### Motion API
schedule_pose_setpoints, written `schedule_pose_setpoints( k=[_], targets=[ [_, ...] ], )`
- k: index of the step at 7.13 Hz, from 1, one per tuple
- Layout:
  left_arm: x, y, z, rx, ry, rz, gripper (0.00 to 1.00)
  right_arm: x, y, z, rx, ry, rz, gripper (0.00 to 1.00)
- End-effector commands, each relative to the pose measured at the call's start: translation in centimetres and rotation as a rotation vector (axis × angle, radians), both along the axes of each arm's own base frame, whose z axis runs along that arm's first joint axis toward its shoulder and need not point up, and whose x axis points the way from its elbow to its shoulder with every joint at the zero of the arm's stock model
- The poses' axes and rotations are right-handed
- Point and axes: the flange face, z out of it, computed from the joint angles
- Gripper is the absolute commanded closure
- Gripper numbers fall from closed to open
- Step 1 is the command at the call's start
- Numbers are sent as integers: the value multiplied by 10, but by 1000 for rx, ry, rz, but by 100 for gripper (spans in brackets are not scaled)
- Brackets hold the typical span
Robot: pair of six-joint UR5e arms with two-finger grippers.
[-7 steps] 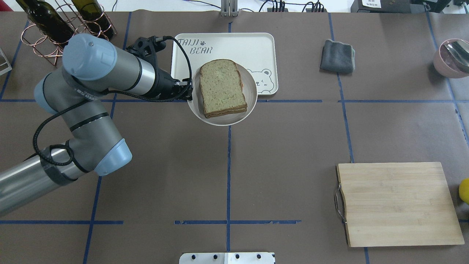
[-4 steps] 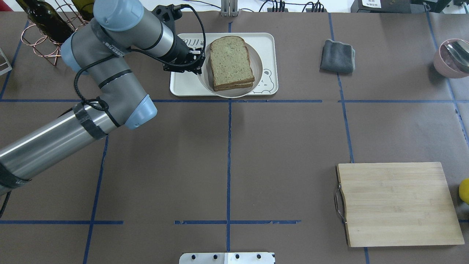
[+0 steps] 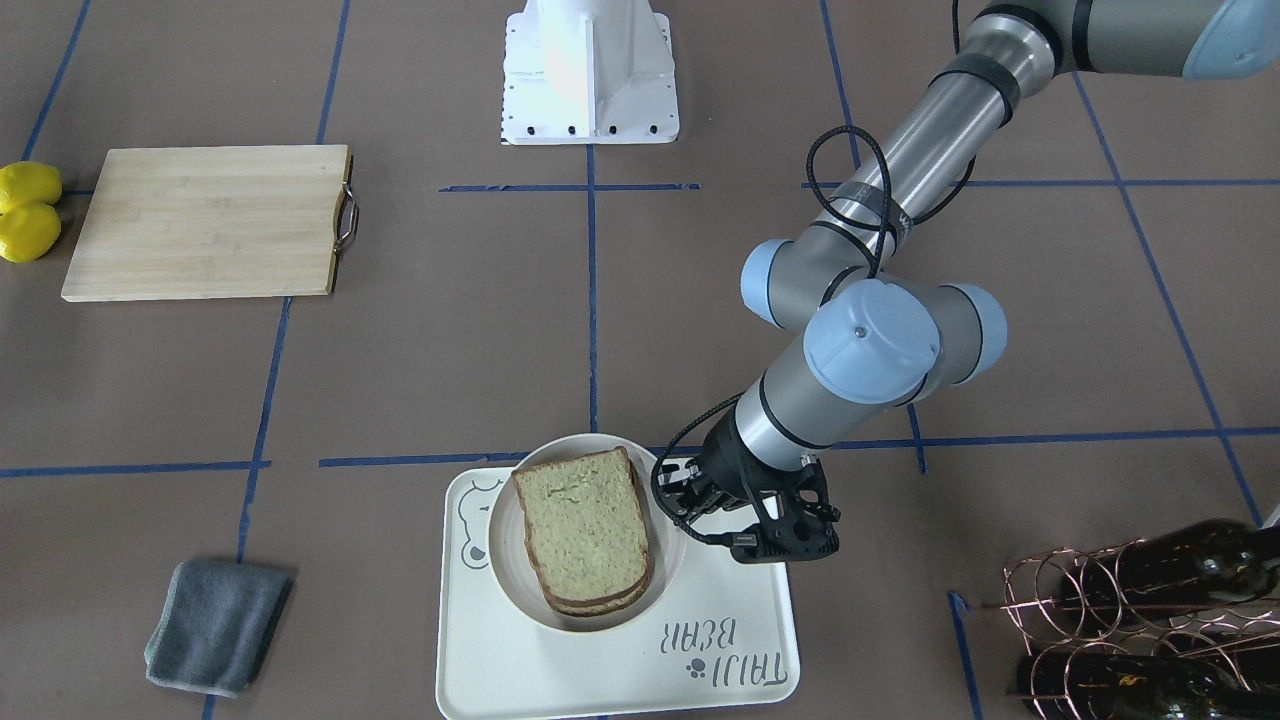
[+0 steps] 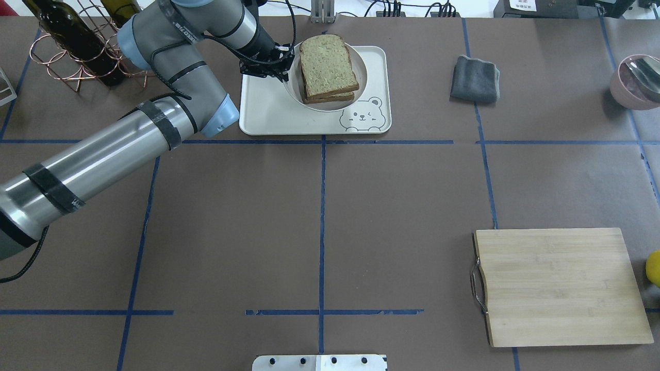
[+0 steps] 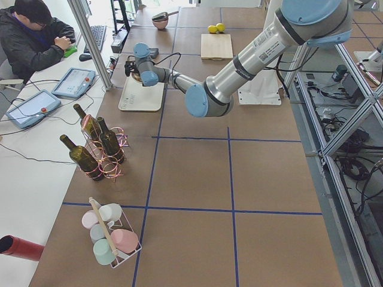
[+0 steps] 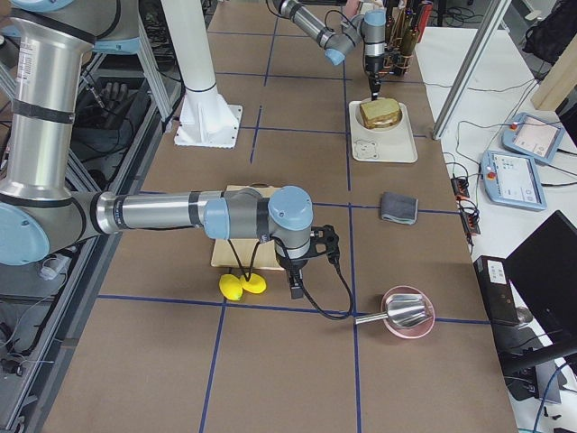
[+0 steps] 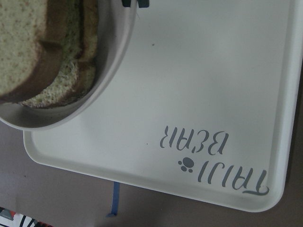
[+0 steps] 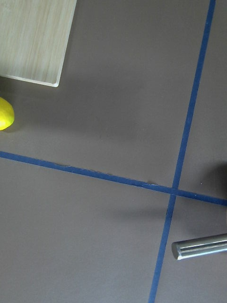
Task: Make sandwich and place on tray
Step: 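Lift the plate with the left gripper and carry it onto the tray, then lower the plate onto the tray and open the left gripper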
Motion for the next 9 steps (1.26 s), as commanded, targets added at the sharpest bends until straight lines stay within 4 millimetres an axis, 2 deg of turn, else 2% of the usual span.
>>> schedule_pose_setpoints(
  k=[1, 2, 3, 4, 6, 7, 8, 9],
  targets=[
    [9, -17, 37, 7, 5, -1, 100, 0, 0, 0, 0, 0, 0, 0],
    [11, -19, 45, 17, 7, -8, 100, 0, 0, 0, 0, 0, 0, 0],
    [14, -21, 44, 26, 6, -17, 100, 0, 0, -1, 2, -2, 0, 0],
    [19, -21, 47, 32, -10, -42, 90, 0, 0, -1, 2, -2, 0, 0],
    [21, -21, 45, 37, -12, -47, 33, 0, -1, -3, 5, 0, 1, 0],
    [22, -20, 44, 40, -11, -45, 30, 0, -1, -4, 7, 0, 1, 0],
    [22, -20, 42, 43, -7, -46, 0, 0, -1, -4, 8, 0, 1, 0],
    [22, -19, 37, 51, -1, -45, 0, 0, -1, -4, 8, 0, 1, 0]
  ],
)
